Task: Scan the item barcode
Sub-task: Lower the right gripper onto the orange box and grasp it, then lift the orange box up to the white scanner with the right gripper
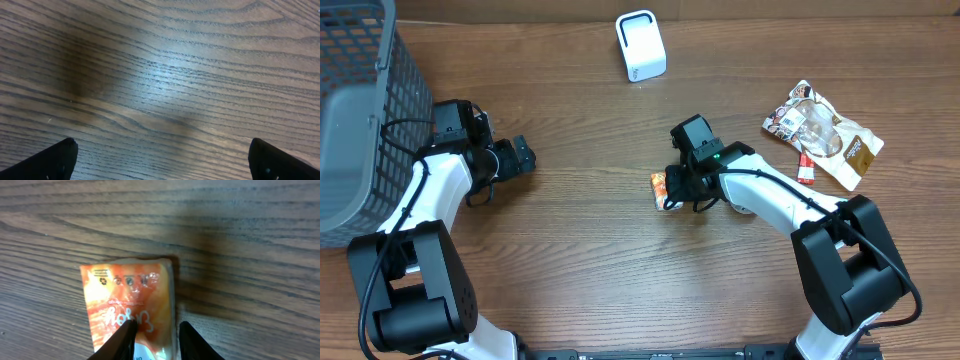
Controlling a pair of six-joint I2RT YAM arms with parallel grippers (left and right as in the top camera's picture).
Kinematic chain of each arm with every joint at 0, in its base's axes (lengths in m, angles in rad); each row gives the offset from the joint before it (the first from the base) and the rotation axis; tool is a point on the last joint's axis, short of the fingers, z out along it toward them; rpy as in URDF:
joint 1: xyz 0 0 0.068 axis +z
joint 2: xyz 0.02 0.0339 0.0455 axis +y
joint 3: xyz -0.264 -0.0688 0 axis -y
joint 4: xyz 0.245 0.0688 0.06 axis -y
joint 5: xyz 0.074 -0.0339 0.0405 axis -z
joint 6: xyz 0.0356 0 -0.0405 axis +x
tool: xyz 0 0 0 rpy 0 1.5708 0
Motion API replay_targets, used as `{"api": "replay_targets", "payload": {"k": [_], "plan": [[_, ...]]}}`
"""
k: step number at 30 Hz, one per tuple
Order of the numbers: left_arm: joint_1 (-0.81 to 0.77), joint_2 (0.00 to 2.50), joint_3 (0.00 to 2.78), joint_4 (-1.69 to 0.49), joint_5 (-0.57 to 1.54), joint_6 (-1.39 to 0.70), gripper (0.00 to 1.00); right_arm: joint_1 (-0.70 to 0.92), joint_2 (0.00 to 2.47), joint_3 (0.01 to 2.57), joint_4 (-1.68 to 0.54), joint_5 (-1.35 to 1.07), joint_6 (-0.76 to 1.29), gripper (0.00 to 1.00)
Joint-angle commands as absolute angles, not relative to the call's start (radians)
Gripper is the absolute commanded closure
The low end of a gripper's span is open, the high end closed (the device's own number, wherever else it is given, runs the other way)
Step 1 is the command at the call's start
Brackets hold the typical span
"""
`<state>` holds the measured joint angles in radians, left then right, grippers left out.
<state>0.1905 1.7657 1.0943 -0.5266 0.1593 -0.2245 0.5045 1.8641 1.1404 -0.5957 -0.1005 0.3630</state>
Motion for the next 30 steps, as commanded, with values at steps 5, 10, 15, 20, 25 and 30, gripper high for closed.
{"api": "replay_targets", "payload": {"k": [5,10,15,20,25,30], "plan": [[0.196,1.772,1.108,-0.523,0.146,-0.205,0.0,0.5,1.865,1.114,-0.584,-0.114,0.371,0.76],[0.196,1.772,1.108,-0.523,0.146,-0.205,0.0,0.5,1.865,1.114,-0.584,-0.117,0.371,0.81],[0.196,1.772,1.108,-0.523,0.146,-0.205,0.0,0.5,1.865,1.114,-0.588,-0.117,0.371,0.81],[0.196,1.772,1.108,-0.523,0.146,-0.205,0.0,0.5,1.865,1.114,-0.587,-0.118,0.371,0.96],[0.196,1.772,1.108,-0.523,0.146,-0.205,0.0,0.494,1.856,1.169,-0.617,-0.123,0.358,0.96],[0.196,1.772,1.108,-0.523,0.146,-0.205,0.01,0.492,1.813,1.39,-0.822,-0.029,0.298,0.96]]}}
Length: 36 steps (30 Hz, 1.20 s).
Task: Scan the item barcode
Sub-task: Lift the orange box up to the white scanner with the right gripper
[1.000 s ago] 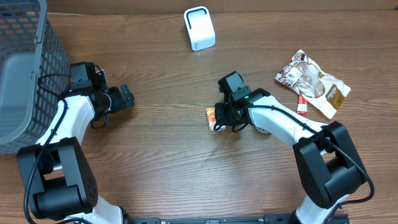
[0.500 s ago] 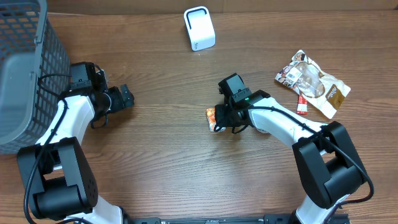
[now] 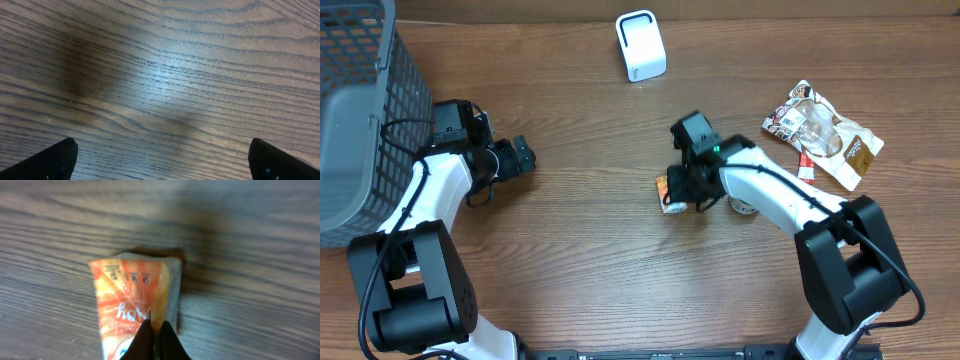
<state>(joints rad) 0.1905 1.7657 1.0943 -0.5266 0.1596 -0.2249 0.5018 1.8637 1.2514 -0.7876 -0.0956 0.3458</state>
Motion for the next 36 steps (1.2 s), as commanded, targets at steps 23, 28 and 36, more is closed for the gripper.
{"api": "replay_targets", "payload": {"k": [23,28,36], "plan": [[0.196,1.772,1.108,-0.523,0.146,-0.205,0.0,0.43,1.838,2.318,-1.121,0.18,0.019,0.96],[0.196,1.772,1.108,-0.523,0.146,-0.205,0.0,0.43,1.897,2.317,-1.056,0.181,-0.104,0.96],[0.196,1.772,1.108,-0.523,0.146,-0.205,0.0,0.43,2.037,2.317,-0.926,0.196,-0.336,0.96]]}}
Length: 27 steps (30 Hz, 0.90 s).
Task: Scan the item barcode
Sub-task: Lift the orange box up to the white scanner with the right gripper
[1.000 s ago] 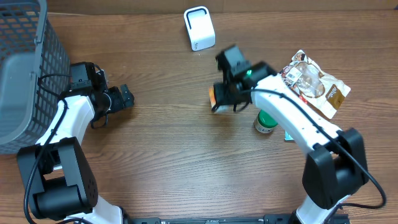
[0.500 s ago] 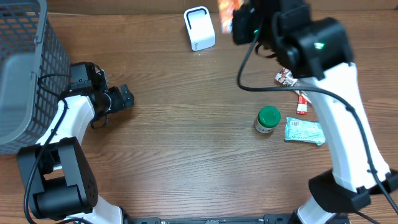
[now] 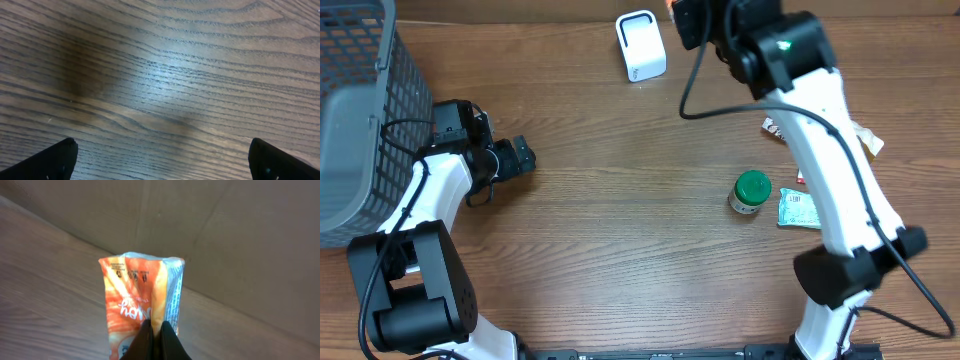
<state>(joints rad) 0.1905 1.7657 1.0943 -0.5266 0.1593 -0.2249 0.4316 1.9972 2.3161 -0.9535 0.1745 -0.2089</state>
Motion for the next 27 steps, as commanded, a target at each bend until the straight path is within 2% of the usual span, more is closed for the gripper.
{"api": "replay_targets", "payload": {"k": [1,16,27], "plan": [[0.196,1.772,1.108,-0.523,0.146,-0.205,0.0,0.43,2.054,2.317,-0.907,0.204,-0.369,0.96],[0.196,1.772,1.108,-0.523,0.146,-0.205,0.0,0.432,2.334,2.317,-0.547,0.284,-0.738,0.96],[0.196,1.772,1.108,-0.523,0.146,-0.205,0.0,0.44,2.476,2.317,-0.402,0.334,-0.807,0.96]]}}
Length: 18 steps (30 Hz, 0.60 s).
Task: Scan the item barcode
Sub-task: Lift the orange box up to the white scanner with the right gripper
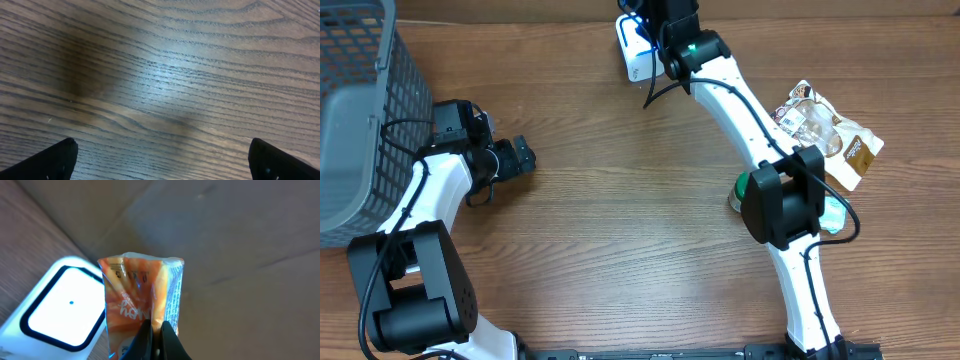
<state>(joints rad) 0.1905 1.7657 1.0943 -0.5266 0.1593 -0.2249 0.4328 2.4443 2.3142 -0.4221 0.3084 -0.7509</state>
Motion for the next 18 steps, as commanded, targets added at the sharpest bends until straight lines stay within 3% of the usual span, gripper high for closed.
{"api": "replay_targets", "payload": {"k": [1,18], "plan": [[0.196,1.772,1.108,-0.523,0.146,-0.205,0.0,0.443,2.485,2.317,-0.387,0.35,-0.814,0.96],[0.196,1.772,1.108,-0.523,0.146,-0.205,0.0,0.498,2.587,2.317,-0.237,0.479,-0.917,0.96]]}}
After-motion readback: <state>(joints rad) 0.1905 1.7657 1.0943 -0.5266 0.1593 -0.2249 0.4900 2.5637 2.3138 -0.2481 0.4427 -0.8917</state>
